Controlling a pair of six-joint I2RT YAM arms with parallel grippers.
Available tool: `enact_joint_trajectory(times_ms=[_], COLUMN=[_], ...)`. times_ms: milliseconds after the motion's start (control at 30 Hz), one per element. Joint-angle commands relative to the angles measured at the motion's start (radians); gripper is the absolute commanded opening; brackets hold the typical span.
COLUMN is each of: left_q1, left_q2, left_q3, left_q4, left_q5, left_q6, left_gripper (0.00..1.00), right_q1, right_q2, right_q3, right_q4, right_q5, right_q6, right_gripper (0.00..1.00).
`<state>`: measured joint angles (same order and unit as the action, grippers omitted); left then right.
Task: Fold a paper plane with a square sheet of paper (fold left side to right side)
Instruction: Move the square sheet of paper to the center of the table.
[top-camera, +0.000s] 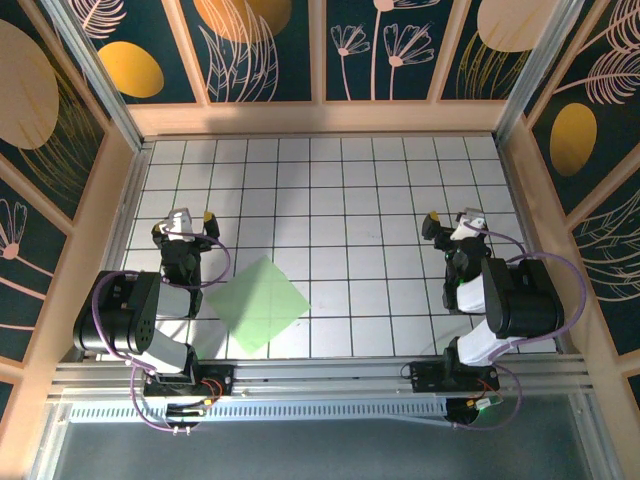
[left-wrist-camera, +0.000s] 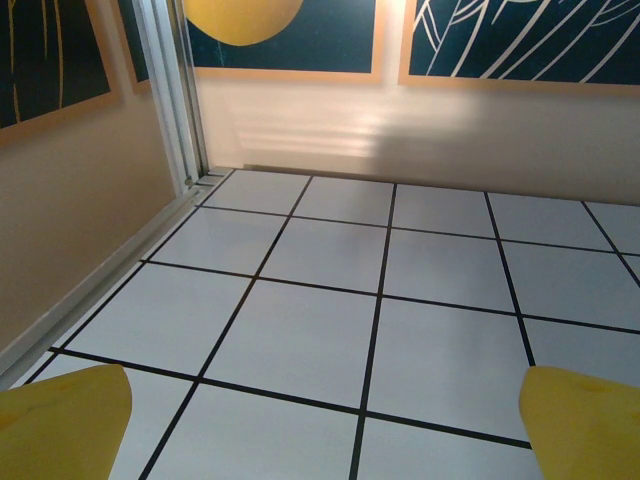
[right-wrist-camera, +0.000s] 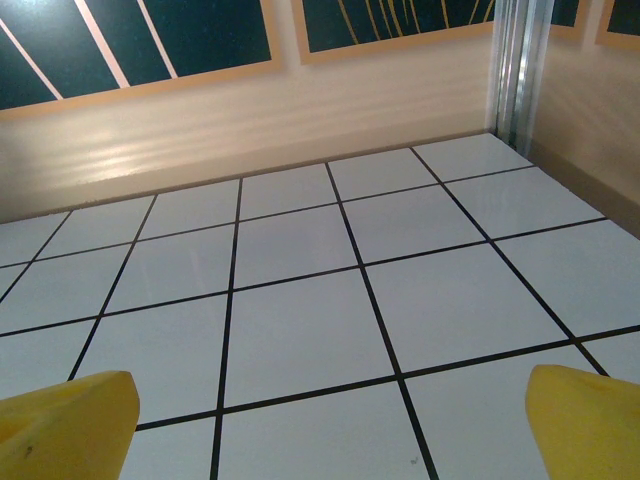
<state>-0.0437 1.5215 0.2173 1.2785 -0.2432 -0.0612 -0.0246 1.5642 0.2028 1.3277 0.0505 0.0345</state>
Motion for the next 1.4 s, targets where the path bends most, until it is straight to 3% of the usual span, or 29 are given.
enact_joint_trajectory(times_ms=[0,533,667,833,933,1100,1267,1367], left_q1=[0.009,0.008,0.008,0.008,0.008,0.009,0.003,-0.059], left_q2=[0.0,-0.049,-0.282,-0.465,-0.525,-0.586,-0.577,-0.537], left_q3=[0.011,-0.005,0.055,0.183,0.247,0.309,0.286,0.272], left_q4=[0.016,0.011,-0.307,-0.745,-0.958,-1.256,-1.406,-1.428], left_q5=[0.008,-0.011,-0.05,-0.122,-0.023,0.243,0.479,0.561], left_q6=[-0.02,-0.026,-0.058,-0.312,-0.433,-0.543,-0.628,-0.67], left_gripper=[0.99,0.99,0.99,0.99,0.99,0.99,0.99,0.99], right_q1=[0.0,-0.006,-0.009,-0.009,-0.01,-0.011,0.002,0.036], right_q2=[0.0,-0.044,-0.219,-0.388,-0.469,-0.633,-0.712,-0.69], right_q3=[0.01,0.001,0.031,0.144,0.204,0.216,0.205,0.212], right_q4=[0.014,-0.004,-0.21,-0.604,-0.813,-1.051,-1.199,-1.239], right_q5=[-0.009,0.011,0.044,0.043,0.001,-0.167,-0.329,-0.399], right_q6=[-0.006,0.008,0.029,0.161,0.253,0.417,0.516,0.54], right_gripper=[0.99,0.99,0.99,0.99,0.99,0.99,0.99,0.99])
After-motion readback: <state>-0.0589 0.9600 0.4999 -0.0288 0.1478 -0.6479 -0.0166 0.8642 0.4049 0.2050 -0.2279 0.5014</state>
